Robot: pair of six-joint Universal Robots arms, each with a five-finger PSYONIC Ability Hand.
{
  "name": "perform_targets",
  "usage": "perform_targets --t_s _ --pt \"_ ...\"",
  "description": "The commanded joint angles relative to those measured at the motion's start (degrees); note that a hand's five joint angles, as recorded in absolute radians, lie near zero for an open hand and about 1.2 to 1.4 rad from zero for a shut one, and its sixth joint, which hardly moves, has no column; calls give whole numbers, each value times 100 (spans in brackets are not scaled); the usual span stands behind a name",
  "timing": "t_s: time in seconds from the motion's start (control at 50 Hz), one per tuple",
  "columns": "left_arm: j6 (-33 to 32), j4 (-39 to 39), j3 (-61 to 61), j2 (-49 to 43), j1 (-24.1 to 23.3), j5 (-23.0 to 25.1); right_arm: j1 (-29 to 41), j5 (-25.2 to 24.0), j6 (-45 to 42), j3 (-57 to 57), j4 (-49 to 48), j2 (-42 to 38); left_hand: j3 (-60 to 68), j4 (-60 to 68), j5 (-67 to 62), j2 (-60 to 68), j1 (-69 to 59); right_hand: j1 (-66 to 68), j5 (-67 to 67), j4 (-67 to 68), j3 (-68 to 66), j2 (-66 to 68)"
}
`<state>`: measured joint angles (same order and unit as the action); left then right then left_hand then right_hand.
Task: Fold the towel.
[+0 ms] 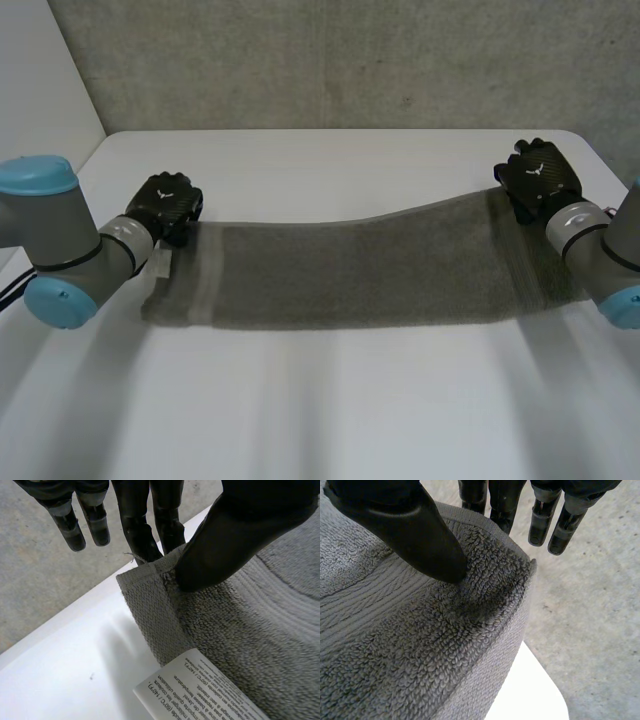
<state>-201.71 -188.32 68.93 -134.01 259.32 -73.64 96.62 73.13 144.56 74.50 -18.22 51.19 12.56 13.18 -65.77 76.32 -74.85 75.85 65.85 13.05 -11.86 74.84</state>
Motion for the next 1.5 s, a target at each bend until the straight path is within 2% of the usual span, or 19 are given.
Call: perform_targets --t_s 0.02,0.08,0.1,0.12,0.14,0.16,0.18,0.32,0.4,0.52,0.56,0.6,0.72,0.94,1.06,1.2,1.28,1.36,1.5 --pt "0 -206 -2 -47 -13 -186 -3 -1 -7 -173 -6 -276 -256 -318 -423 368 -515 415 415 -305 186 516" --pt "0 -214 24 -38 -13 -204 -3 17 -7 -182 3 -285 -256 -318 -423 368 -515 415 415 -305 186 516" --pt "0 -214 42 -29 -13 -204 6 43 -7 -182 3 -276 -256 -318 -209 154 -301 -1095 -1094 -305 186 -994" --pt "0 -214 42 -29 -13 -204 6 43 -7 -182 3 -276 -256 -318 -207 152 -299 -1110 -1109 -305 186 -1009" --pt "0 -214 59 -12 -30 -204 6 104 -7 -190 3 -259 -256 -318 1608 -1664 1516 -4124 -4124 -305 186 -4023" --pt "0 -214 59 6 -48 -204 6 105 -7 -191 3 -258 -256 -318 3075 -3131 2983 -4154 -4154 -305 186 -4053" --pt "0 -214 59 6 -48 -204 6 192 -7 -199 3 -232 -256 -318 3090 -3145 2998 -6585 -6585 -305 186 -6484" --pt "9 -179 112 348 -66 -213 6 509 11 -287 3 197 -256 -318 4770 -4826 4678 -6585 -6585 -305 186 -6484" --pt "18 -170 235 604 -66 -213 -3 544 46 -235 11 515 -256 -318 4957 -5013 4865 -6585 -6585 -305 186 -6484" --pt "62 -153 778 1278 -83 -195 -56 483 257 363 117 1411 -256 -318 5008 -5063 4916 -6585 -6585 -305 186 -6484" --pt "70 -144 982 1526 -83 -160 -117 421 266 818 361 1858 -256 -318 4991 -5046 4899 -6585 -6585 -305 186 -6484" --pt "97 -179 1472 2042 -118 -116 -178 369 266 1029 598 2025 -256 -318 4991 -5046 4899 -6585 -6585 -305 186 -6484" --pt "97 -276 2213 2625 -171 -90 -538 114 160 1741 1486 2404 -256 -318 5008 -5063 4916 -6445 -6444 -305 186 -6344" --pt "185 -689 3259 3135 -277 86 -978 -405 -665 2700 1611 2089 -256 -318 4991 -5046 4899 -5821 -5820 -305 186 -5720" --pt "272 -698 3303 3135 -285 86 -996 -432 -675 2763 1391 1833 -256 -318 4974 -5029 4882 -5770 -5769 -305 186 -5668" --pt "290 -724 3311 3135 -285 86 -1014 -379 -684 2710 645 1447 -256 -318 4974 -5029 4882 -4694 -4693 -305 186 -4593" --pt "290 -733 3311 3144 -285 86 -1014 -379 -666 2604 539 1332 -256 -318 4974 -5029 4882 -4491 -4490 -305 186 -4390" --pt "290 -742 3329 3144 -285 86 -1014 -370 -675 2455 504 1122 -256 -318 4974 -5029 4882 -3621 -3620 -305 186 -3519" --pt "290 -742 3329 3152 -285 86 -1014 -370 -692 2376 495 963 -256 -318 4974 -5029 4882 -3448 -3448 -305 186 -3347"
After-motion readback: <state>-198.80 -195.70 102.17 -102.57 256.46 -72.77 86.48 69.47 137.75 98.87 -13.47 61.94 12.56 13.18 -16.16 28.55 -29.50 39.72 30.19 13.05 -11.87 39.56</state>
